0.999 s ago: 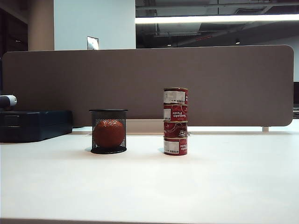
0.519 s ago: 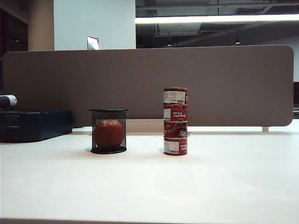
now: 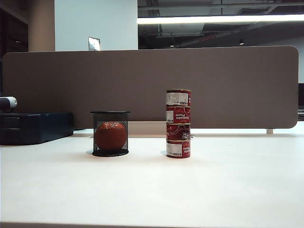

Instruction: Take a can of tomato sauce from the stacked ones and place it on the table.

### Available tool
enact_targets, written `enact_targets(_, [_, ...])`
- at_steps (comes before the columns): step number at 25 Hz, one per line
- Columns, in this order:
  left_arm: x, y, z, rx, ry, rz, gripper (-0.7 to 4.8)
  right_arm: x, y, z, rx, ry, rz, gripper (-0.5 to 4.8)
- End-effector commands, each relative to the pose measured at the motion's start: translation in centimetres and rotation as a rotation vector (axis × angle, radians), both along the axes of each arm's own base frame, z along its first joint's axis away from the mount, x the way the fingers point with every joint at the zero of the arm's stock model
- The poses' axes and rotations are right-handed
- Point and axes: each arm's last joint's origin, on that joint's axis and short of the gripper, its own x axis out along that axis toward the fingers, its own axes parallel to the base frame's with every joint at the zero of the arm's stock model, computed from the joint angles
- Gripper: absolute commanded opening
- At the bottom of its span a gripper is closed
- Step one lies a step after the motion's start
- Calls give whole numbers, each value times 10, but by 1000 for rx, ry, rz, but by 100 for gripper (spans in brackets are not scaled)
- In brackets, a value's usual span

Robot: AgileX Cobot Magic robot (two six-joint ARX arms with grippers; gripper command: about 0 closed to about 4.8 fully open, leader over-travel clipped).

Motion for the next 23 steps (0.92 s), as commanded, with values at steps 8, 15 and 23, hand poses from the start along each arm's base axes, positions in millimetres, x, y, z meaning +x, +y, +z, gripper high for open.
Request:
enact_targets(8, [0,0,2,0,-19,2,-5,10,0,18,10,-157,1,401])
enact_targets(15, [0,0,2,0,-19,4,-5,28,2,40,61,-183,41,400])
enact_targets(23, [1,2,3,-3,-26,67,-5,27,2,71,66,-300,51,347])
